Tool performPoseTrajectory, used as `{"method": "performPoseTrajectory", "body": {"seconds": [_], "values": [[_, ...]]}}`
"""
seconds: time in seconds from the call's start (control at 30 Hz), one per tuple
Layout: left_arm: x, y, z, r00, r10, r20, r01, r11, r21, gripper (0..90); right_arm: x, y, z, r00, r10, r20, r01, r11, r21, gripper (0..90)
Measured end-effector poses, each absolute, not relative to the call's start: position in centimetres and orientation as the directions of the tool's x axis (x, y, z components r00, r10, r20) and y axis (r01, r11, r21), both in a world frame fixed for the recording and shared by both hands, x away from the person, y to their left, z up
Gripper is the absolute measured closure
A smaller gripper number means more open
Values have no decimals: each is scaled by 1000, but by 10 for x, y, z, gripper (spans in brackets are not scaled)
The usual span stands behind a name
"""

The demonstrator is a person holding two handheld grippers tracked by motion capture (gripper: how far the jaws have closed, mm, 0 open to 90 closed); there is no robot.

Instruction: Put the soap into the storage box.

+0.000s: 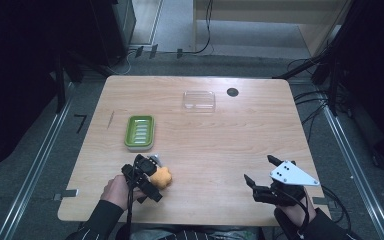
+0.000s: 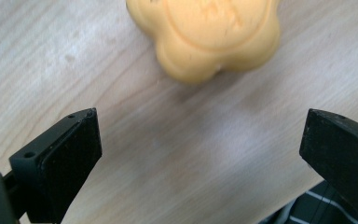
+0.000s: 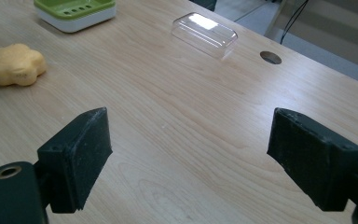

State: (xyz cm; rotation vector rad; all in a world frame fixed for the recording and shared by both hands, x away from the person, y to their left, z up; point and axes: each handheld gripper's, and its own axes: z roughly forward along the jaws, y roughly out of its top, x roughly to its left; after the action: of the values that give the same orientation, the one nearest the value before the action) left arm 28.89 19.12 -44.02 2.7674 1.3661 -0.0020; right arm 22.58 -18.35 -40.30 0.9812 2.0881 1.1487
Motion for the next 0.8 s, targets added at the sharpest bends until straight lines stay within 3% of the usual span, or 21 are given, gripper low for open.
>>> {"method": "performPoseTrajectory", "body": {"seconds": [0.53,0.7,0.8], "values": [[314,173,-447,597,802,-13,800,-595,70,0,226,-184,-403,-577,808,-119,328,364,872,136],[317,173,-450,583,812,-12,810,-580,82,51,226,-184,-403,-578,808,-118,329,363,872,136],[317,175,-450,580,815,-7,812,-577,89,141,226,-184,-403,-576,809,-116,330,360,873,136]]}}
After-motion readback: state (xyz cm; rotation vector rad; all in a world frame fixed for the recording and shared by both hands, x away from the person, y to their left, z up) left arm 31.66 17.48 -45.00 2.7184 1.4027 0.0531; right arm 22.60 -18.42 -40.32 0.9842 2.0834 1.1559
